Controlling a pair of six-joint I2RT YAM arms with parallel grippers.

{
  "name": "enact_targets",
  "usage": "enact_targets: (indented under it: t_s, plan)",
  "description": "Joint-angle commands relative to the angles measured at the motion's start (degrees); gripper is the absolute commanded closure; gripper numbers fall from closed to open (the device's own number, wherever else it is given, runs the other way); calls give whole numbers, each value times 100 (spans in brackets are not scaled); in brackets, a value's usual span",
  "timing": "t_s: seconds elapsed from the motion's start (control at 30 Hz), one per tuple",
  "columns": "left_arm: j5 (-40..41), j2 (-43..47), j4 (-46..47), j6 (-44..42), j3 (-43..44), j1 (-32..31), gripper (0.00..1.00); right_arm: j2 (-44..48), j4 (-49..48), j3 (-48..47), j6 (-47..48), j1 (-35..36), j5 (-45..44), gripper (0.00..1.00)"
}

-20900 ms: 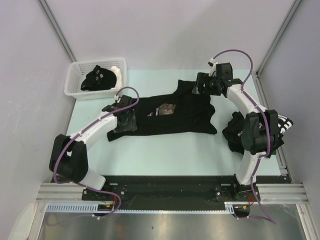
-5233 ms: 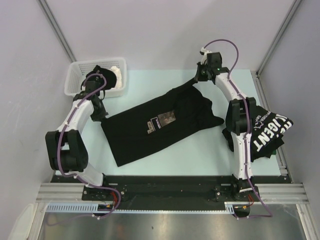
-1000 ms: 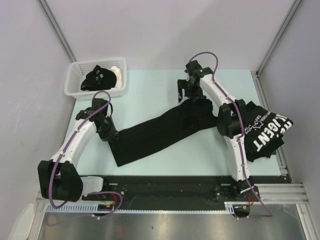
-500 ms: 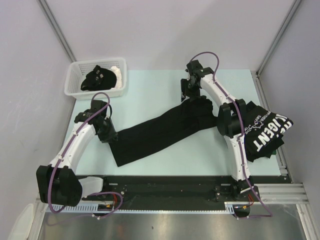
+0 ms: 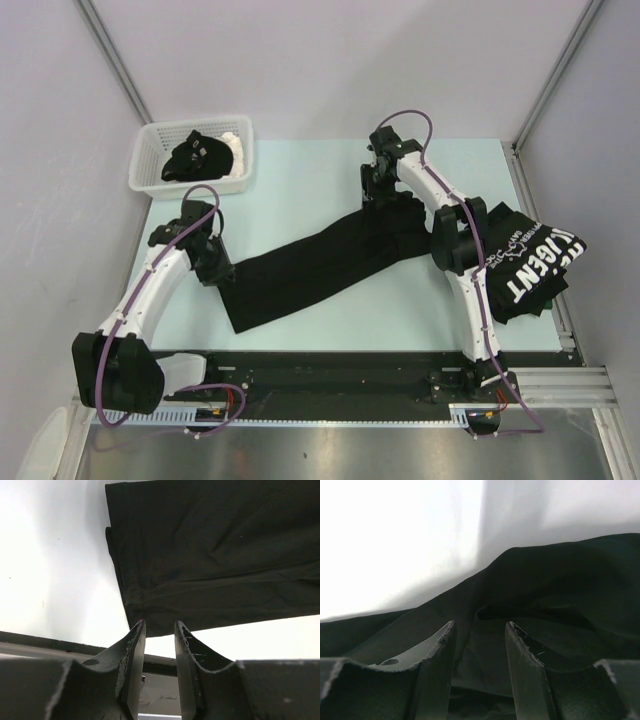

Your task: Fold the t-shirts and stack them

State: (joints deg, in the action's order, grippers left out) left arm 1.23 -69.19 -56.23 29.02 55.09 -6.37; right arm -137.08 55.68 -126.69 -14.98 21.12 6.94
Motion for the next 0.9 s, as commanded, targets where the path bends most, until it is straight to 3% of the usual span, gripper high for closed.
enact_targets:
  t_s: [0.0, 0.1, 0.3, 0.43, 0.7, 0.87]
  plan:
    - [-27, 213, 6, 8, 20, -48, 66, -56, -57, 109, 22, 50, -61, 53]
    - [-18, 221, -2, -1, 11, -48, 65, -39, -92, 136, 48, 50, -70, 61]
    - [-27, 230, 41, -10, -60, -48, 66, -39, -137, 119, 39, 58, -52, 67]
    - [-71, 248, 77, 8, -104, -40, 66, 32, -136, 119, 22, 67, -79, 79]
    - [-210, 248, 191, -45, -183, -48, 66, 198, -154, 241, 48, 94, -140, 86]
    - [-238, 248, 182, -141, -165, -48, 65, 515, -172, 478, -40, 111, -263, 98]
